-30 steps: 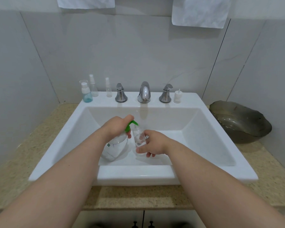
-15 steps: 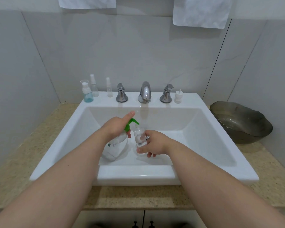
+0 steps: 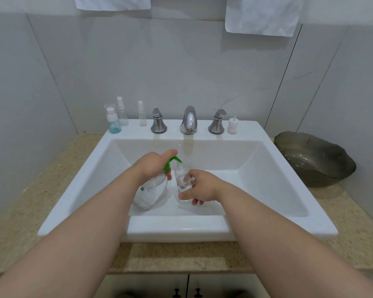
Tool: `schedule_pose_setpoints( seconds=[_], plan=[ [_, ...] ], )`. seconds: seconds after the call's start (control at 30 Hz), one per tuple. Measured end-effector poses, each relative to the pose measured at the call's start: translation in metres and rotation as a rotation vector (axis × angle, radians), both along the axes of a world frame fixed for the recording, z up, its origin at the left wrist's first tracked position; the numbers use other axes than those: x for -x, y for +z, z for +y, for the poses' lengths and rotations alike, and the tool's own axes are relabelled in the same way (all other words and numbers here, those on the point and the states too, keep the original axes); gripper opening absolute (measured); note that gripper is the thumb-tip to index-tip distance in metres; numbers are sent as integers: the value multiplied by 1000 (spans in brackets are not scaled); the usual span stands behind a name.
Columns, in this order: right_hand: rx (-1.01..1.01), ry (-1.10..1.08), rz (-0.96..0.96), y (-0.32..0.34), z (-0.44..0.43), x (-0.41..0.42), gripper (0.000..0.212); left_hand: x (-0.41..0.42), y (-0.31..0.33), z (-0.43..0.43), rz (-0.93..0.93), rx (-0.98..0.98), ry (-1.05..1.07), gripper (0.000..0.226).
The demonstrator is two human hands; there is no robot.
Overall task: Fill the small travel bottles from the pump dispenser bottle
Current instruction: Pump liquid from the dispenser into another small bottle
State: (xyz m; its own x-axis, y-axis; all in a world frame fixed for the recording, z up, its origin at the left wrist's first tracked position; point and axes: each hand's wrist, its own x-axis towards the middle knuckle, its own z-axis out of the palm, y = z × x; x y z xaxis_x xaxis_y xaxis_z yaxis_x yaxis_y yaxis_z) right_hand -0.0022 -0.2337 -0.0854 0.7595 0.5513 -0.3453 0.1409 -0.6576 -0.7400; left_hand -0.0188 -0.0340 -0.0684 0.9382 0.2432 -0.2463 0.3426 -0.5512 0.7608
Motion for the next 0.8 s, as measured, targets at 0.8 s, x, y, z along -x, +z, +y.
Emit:
schedule_pose_setpoints(
  seconds=[0.8],
  plan=[
    [7,2,-22,0,-1,0,48,1,-1,3,-11,18,-11,96]
  ],
)
